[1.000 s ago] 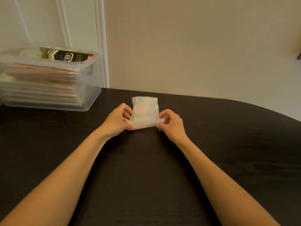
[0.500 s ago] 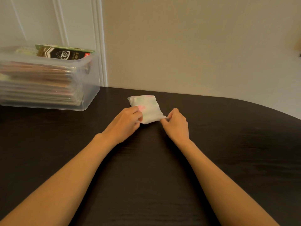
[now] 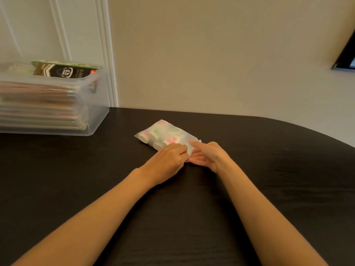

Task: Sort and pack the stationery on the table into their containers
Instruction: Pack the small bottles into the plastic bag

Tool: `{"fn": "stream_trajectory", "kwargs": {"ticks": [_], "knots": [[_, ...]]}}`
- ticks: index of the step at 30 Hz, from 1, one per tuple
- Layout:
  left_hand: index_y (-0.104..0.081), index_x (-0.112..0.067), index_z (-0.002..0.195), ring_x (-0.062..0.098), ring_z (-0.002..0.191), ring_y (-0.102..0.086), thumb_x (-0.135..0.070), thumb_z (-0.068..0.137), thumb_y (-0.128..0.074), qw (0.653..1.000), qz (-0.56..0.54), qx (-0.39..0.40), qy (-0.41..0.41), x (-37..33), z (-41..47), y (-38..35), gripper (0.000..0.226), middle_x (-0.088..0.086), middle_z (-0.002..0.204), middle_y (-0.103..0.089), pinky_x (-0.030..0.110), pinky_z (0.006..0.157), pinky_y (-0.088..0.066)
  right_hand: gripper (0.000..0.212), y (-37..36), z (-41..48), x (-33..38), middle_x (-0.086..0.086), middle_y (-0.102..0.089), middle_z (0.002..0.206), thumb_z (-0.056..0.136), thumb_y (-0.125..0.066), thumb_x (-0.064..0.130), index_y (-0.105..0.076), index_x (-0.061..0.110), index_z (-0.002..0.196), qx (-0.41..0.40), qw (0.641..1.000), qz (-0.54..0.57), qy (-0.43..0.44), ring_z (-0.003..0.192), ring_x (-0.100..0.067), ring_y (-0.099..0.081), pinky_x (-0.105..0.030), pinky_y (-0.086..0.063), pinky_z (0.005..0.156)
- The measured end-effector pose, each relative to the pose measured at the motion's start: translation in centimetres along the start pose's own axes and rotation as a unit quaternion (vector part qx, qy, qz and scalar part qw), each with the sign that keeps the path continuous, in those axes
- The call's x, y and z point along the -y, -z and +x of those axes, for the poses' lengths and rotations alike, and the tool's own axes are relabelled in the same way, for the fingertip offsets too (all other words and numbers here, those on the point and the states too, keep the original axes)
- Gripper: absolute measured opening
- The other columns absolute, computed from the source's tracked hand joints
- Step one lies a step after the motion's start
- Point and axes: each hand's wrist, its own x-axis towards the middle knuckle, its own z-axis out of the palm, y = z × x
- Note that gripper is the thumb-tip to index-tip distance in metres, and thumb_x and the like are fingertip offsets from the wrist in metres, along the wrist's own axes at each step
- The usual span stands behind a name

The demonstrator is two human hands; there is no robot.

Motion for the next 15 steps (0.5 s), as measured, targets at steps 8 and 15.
{"fn": "stream_trajectory", "kwargs": {"ticks": [8, 15], "knots": [[-0.071, -0.008, 0.083, 0.014, 0.072, -0.059, -0.031, 0.083, -0.06, 0.992, -0.087, 0.004, 0.087, -0.3, -0.9, 0.9, 0.025, 0.002, 0.083, -0.062, 0.031, 0.059, -0.053, 0.036, -1.2, -0.7, 0.5, -0.012, -0.06, 0.106, 0.093, -0.05, 0.004, -0.049, 0.008, 0.129, -0.03, 0.996, 0.079, -0.001, 0.1, -0.022, -0.061, -0.027, -0.052, 0.081], [-0.059, -0.011, 0.118, 0.016, 0.104, -0.053, -0.022, 0.099, -0.036, 0.86, -0.168, -0.155, 0.456, -0.2, -1.8, 4.5, 0.032, 0.005, 0.114, -0.056, 0.023, 0.083, -0.037, 0.039, -0.8, -3.7, -1.0, -0.016, -0.059, 0.123, 0.092, -0.038, -0.006, -0.048, 0.0, 0.13, 0.003, 0.955, 0.294, 0.035, 0.11, -0.032, -0.059, -0.043, -0.049, 0.09]]}}
